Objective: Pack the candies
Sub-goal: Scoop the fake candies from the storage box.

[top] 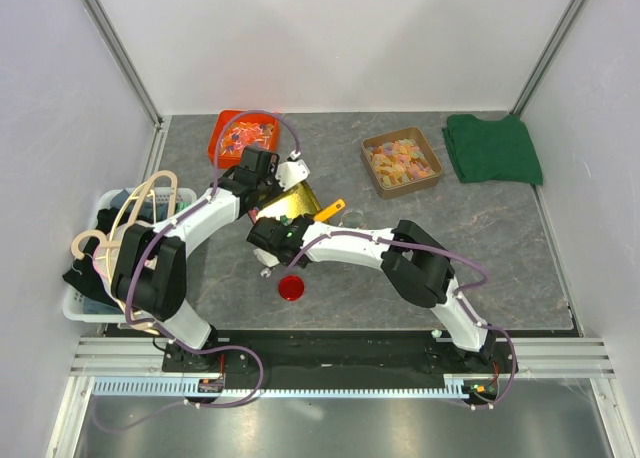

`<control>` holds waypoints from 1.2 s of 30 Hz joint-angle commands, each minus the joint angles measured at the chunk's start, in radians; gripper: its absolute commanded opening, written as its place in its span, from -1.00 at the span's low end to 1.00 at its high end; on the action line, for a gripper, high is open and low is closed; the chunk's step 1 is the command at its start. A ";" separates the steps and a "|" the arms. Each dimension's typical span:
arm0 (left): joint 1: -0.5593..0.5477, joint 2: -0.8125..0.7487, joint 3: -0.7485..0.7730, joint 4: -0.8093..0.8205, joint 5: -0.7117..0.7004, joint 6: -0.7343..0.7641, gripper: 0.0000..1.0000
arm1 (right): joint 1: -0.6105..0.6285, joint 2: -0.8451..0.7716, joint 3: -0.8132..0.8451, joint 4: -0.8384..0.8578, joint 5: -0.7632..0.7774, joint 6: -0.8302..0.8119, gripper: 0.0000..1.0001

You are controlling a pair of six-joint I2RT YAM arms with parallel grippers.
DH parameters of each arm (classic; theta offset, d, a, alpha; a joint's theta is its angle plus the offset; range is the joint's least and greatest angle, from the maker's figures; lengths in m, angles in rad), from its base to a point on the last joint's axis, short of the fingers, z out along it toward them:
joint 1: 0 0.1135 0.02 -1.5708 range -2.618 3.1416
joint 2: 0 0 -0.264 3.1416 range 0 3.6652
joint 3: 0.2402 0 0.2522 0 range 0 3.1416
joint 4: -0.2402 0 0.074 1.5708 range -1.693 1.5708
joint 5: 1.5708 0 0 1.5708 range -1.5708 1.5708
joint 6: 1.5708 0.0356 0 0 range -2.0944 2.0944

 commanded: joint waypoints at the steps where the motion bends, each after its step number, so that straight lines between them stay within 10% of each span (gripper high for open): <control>1: 0.001 0.004 0.003 0.059 0.039 -0.105 -0.96 | 0.004 0.022 0.096 -0.020 -0.096 0.095 -1.00; 36: 0.044 -0.002 0.023 0.007 0.094 -0.197 -0.96 | -0.081 0.061 0.272 -0.082 -0.358 0.449 -1.00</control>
